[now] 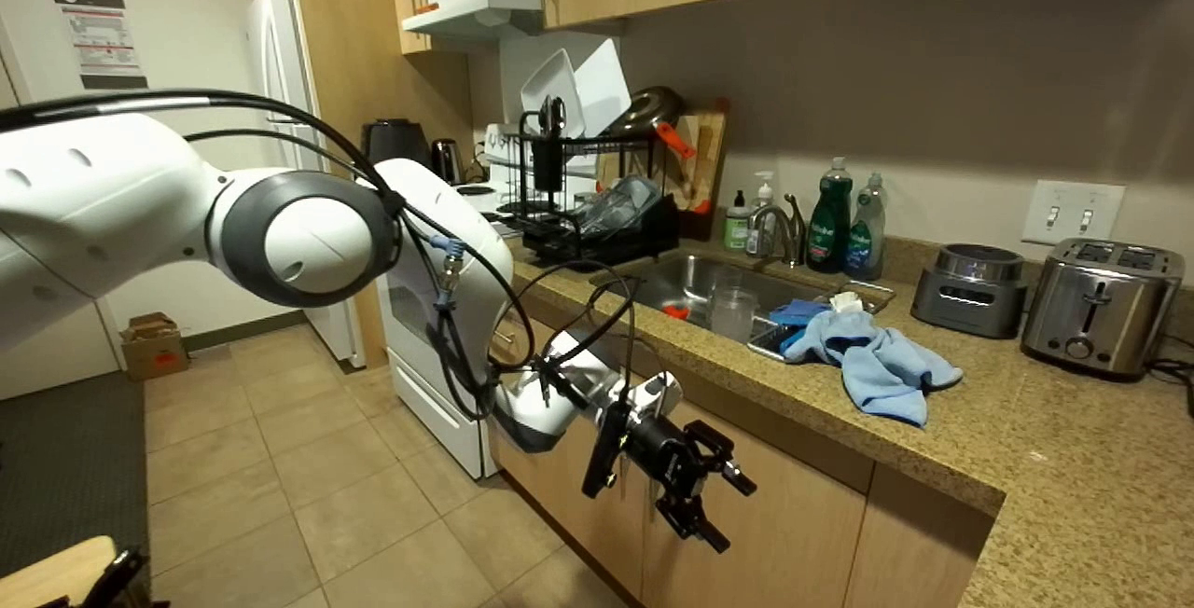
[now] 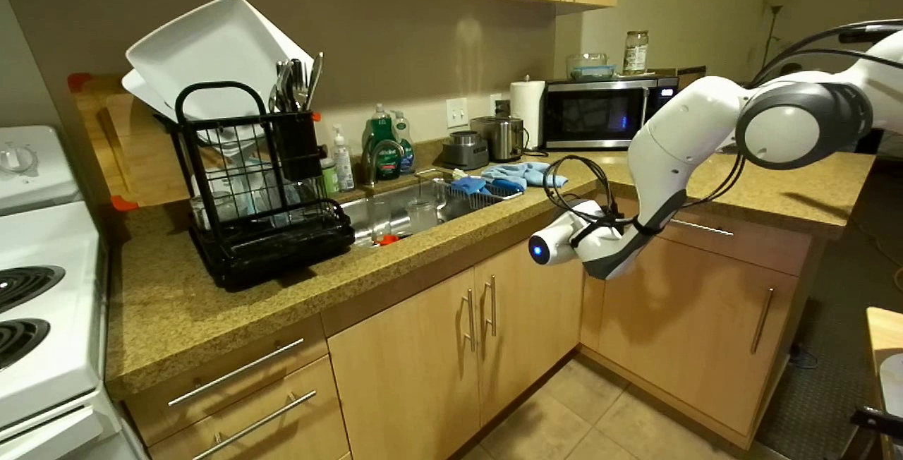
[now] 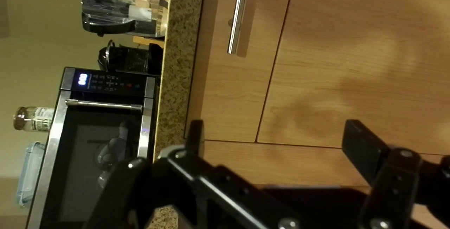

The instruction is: Pull open the top rightmost drawer fully

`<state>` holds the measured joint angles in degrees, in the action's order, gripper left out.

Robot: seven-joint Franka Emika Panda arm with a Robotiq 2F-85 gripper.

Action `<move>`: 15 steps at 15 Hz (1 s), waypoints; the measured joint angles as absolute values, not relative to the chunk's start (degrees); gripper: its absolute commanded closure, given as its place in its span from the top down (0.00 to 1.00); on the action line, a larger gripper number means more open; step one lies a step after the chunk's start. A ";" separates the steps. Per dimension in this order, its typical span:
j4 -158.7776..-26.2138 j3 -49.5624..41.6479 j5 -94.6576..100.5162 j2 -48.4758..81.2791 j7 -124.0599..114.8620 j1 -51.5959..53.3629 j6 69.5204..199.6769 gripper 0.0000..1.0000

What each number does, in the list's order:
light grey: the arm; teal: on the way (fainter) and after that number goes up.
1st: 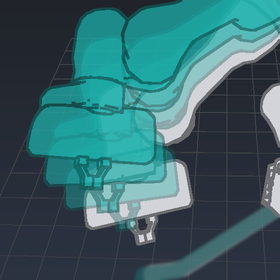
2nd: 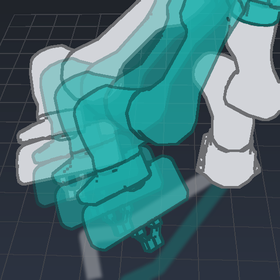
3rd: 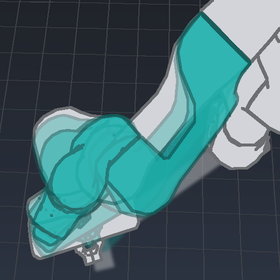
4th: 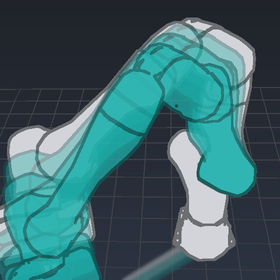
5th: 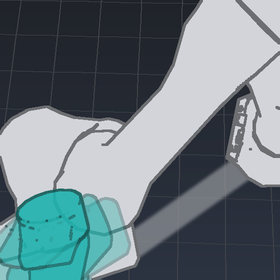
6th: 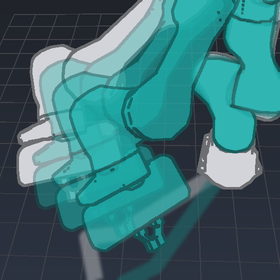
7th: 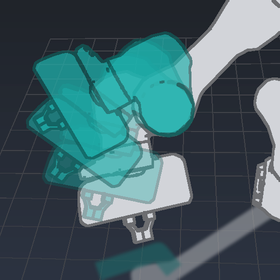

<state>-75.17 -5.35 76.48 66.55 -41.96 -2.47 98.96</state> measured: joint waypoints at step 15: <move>-68.94 -8.81 73.63 73.57 -36.36 -4.56 100.14 1.00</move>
